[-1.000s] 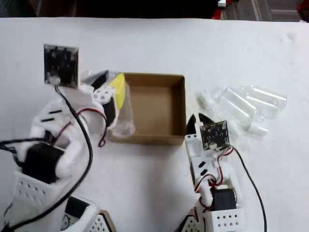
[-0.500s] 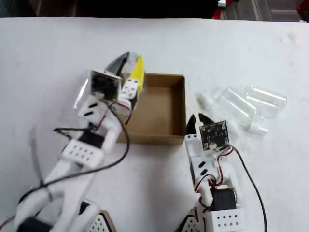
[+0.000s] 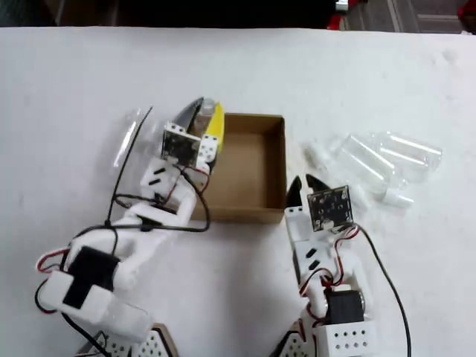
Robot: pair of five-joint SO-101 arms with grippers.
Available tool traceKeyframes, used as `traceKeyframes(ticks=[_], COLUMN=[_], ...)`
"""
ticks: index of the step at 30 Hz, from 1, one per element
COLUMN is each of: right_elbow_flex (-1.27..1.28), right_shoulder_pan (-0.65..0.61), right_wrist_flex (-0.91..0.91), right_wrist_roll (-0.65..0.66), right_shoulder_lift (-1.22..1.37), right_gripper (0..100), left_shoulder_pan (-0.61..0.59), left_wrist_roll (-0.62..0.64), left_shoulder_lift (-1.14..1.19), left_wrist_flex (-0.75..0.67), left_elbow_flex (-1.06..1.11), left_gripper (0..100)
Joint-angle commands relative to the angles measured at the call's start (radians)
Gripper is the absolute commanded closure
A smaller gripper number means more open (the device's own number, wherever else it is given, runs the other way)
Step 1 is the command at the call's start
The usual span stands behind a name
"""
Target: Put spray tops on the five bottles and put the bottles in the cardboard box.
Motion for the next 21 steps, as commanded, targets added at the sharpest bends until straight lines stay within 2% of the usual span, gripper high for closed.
traceKeyframes(ticks=[1,9,21], right_elbow_flex=[0.009,0.009,0.009], right_shoulder_pan=[0.008,0.008,0.008], right_wrist_flex=[-0.004,-0.004,-0.004], right_wrist_roll=[0.012,0.014,0.014], right_shoulder_lift=[0.004,0.004,0.004], right_gripper=[95.6,95.6,95.6], left_shoulder_pan=[-0.030,-0.088,-0.088], left_wrist_roll=[-0.008,-0.008,-0.008], left_shoulder_lift=[0.022,0.131,0.140], left_wrist_flex=[-0.014,-0.021,-0.021], left_elbow_flex=[-0.061,-0.158,-0.155], left_gripper=[98,98,98])
